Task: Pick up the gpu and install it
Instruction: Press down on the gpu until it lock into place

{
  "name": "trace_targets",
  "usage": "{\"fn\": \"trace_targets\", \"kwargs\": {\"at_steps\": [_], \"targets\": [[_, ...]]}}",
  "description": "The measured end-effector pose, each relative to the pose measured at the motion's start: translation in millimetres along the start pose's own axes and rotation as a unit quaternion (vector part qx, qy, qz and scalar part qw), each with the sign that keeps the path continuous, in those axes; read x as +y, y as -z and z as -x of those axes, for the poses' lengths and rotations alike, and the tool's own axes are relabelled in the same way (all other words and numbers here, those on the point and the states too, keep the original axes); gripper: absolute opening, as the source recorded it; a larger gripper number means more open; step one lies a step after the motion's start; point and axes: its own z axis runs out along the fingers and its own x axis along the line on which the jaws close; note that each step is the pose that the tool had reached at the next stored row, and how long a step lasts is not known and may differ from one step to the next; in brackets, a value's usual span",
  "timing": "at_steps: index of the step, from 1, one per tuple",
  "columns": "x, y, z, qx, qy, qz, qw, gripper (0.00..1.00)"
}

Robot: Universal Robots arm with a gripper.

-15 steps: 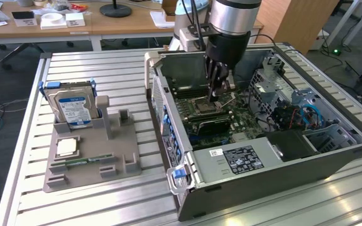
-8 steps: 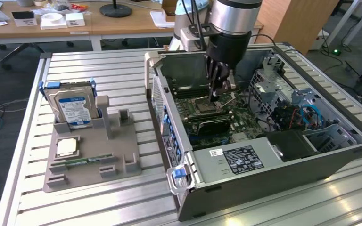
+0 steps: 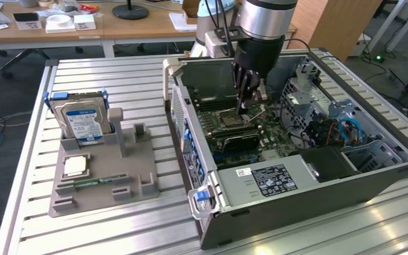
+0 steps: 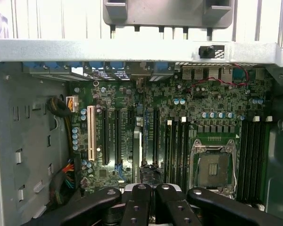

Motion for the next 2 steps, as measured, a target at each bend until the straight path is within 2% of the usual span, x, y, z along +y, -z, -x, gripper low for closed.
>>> {"fn": "trace_targets", "kwargs": {"at_steps": [2], "targets": [[0.0, 0.0, 0.0, 0.0000, 0.000, 0.0000, 1.0000, 0.11]]}}
